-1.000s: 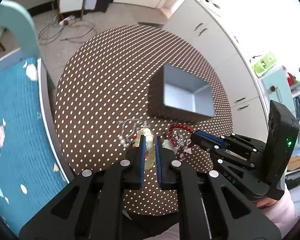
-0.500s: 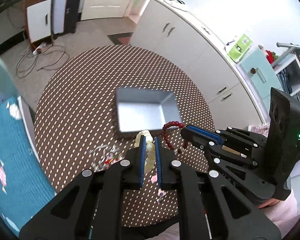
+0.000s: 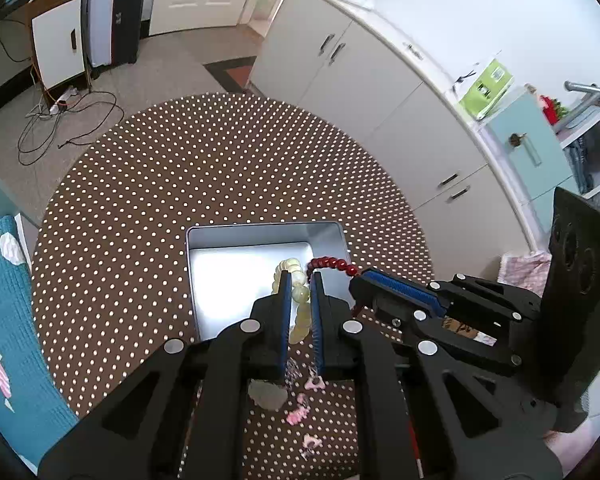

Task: Organize jewelry
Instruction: 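Carry both bracelets over the silver tin with both tools, then open both tools to drop the bracelets into the tin, then withdraw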

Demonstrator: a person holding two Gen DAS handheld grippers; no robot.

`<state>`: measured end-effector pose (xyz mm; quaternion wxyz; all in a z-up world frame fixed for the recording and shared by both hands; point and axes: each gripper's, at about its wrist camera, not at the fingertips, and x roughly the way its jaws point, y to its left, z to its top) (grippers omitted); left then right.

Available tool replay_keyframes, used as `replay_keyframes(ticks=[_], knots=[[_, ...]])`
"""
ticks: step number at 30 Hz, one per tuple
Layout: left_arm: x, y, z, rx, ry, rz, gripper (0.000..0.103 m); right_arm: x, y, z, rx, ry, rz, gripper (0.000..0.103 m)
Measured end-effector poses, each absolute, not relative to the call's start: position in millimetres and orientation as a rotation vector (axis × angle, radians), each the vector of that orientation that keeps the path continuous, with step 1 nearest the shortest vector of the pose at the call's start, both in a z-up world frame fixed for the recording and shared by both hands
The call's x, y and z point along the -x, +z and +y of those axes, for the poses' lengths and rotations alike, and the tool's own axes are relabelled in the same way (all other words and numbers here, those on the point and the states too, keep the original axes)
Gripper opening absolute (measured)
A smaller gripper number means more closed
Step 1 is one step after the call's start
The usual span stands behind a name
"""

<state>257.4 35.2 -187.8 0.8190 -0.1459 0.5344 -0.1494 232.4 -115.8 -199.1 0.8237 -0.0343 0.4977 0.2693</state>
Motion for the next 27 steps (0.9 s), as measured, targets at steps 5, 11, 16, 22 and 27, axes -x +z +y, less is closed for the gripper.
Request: replay_keyframes(ticks=[5, 11, 16, 22, 27], knots=[[-272, -219, 28, 0.293, -0.288, 1.202, 0.009, -249, -222, -112, 0.053, 0.586, 1.120, 0.007], [-277, -244, 27, 0.286, -0.253, 1.257, 0.010, -258, -238, -111, 0.050, 0.575, 1.169, 0.007], [-278, -250, 26, 0.257, -0.228, 1.277, 0.018, -258, -236, -112, 0.067, 0.559, 1.174, 0.013], [-272, -243, 29, 0.236, -0.206, 1.257, 0.024, -259, -226, -121, 0.053, 0.533, 1.150, 0.033], [-266, -233, 30, 0.227, -0.206, 1.235, 0.024, -254, -218, -129, 0.046, 0.520, 1.123, 0.039]])
